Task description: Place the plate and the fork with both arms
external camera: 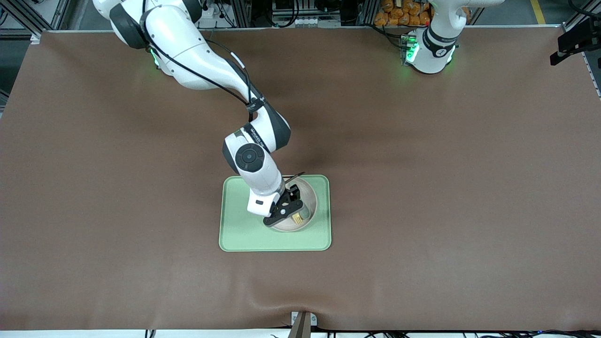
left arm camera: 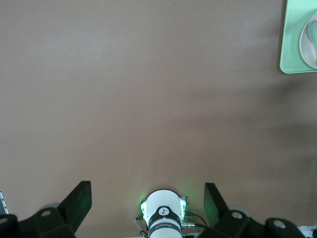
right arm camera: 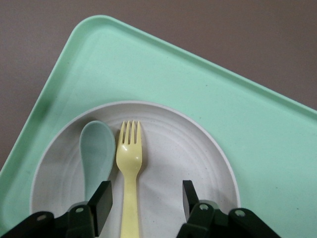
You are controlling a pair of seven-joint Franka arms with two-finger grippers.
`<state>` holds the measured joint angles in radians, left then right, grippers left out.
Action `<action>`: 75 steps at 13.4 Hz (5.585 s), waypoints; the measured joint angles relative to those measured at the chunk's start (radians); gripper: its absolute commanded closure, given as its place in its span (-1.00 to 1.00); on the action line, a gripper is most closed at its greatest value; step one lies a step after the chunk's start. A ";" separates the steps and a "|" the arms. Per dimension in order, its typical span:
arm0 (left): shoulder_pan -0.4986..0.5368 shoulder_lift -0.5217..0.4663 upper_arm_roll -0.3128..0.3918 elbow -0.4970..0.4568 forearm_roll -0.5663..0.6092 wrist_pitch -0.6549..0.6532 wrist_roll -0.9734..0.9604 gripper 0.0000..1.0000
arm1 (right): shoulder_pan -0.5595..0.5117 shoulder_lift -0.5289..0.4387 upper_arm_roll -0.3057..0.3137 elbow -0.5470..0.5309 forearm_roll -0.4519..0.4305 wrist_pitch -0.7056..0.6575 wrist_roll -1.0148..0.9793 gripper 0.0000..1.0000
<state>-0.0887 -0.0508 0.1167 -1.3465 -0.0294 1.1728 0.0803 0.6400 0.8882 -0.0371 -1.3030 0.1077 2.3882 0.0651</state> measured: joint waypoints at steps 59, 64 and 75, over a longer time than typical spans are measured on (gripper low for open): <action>0.162 0.079 -0.271 -0.076 0.026 0.294 -0.044 -1.00 | -0.180 -0.156 -0.019 -0.134 -0.013 -0.026 0.316 -1.00; 0.157 0.081 -0.279 -0.077 0.026 0.296 -0.044 -1.00 | -0.274 -0.310 -0.024 -0.130 -0.013 -0.141 0.312 -1.00; 0.151 0.082 -0.288 -0.078 0.026 0.295 -0.044 -1.00 | -0.504 -0.511 0.032 -0.130 -0.014 -0.495 0.206 -1.00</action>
<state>0.0619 0.0312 -0.1712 -1.4249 -0.0037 1.4676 0.0362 0.1365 0.3776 -0.0052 -1.4327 0.0938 1.8928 0.2712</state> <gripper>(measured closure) 0.000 0.000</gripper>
